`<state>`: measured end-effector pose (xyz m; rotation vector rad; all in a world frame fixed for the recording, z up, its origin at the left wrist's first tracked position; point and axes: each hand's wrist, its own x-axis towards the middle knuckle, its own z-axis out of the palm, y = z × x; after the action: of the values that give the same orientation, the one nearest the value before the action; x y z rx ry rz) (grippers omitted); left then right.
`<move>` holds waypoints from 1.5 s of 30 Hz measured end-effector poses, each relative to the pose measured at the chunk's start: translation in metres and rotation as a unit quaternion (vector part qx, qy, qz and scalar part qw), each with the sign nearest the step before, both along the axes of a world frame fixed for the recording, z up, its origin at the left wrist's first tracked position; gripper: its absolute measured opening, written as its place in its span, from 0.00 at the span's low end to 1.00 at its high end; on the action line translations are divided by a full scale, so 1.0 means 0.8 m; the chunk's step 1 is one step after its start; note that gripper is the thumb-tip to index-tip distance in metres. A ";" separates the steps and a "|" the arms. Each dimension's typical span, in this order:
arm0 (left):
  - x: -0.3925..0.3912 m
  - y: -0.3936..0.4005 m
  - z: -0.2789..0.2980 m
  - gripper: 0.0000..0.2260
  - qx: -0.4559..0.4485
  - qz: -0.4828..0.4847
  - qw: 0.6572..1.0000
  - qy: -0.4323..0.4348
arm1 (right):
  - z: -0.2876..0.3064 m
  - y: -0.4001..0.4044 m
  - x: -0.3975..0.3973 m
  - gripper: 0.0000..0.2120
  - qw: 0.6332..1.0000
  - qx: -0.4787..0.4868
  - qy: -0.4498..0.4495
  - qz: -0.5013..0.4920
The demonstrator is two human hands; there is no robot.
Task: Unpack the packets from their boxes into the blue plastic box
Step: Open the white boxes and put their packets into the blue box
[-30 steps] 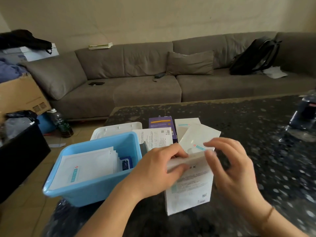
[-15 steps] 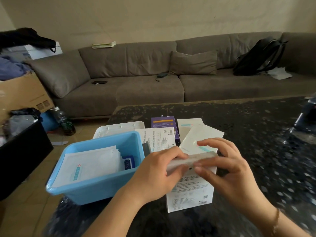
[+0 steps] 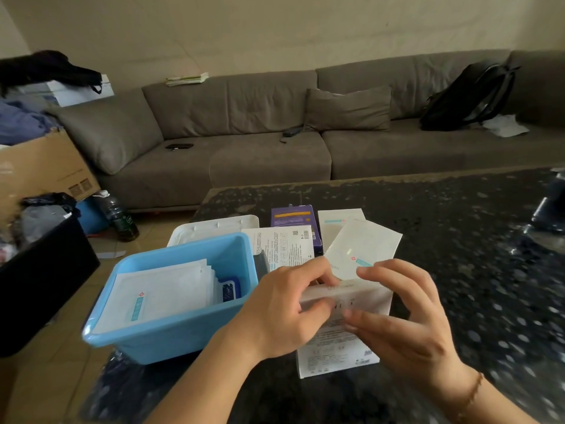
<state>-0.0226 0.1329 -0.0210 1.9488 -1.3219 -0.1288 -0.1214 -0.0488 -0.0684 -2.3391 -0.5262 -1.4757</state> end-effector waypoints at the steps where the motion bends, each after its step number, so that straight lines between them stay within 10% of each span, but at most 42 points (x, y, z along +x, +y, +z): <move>1: 0.000 0.001 -0.001 0.05 0.000 -0.003 1.000 0.004 | 0.002 -0.001 -0.001 0.09 1.000 -0.016 -0.005 -0.003; 20: -0.009 -0.008 0.001 0.08 -0.011 0.048 0.989 -0.136 | -0.031 -0.028 0.005 0.12 0.980 -0.190 0.001 -0.057; 26: -0.031 -0.012 0.013 0.17 0.078 0.064 0.964 -0.248 | -0.031 -0.026 -0.016 0.07 0.982 -0.163 0.090 -0.011; 28: -0.042 -0.011 0.016 0.16 0.076 0.051 0.957 -0.276 | -0.023 -0.025 -0.038 0.14 0.990 -0.007 0.127 0.060; 33: -0.031 -0.008 0.016 0.20 0.001 -0.018 0.969 -0.245 | 0.005 -0.056 -0.057 0.12 0.845 0.474 0.139 0.205; 39: -0.021 -0.046 -0.002 0.13 -0.158 -0.109 0.951 -0.241 | 0.021 -0.104 -0.044 0.35 0.822 0.235 0.501 0.138; 43: -0.012 -0.070 -0.029 0.03 -0.210 -0.105 0.942 -0.240 | 0.020 -0.119 -0.034 0.28 0.727 0.318 0.575 0.198; 45: 0.004 -0.088 -0.046 0.20 -0.181 -0.036 0.968 -0.168 | 0.010 -0.141 -0.032 0.27 0.675 0.443 0.559 0.189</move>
<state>-0.0191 0.0625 -0.0578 1.6553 -1.5107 0.4002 -0.1473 -0.1618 -0.0606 -1.6563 0.0909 0.1301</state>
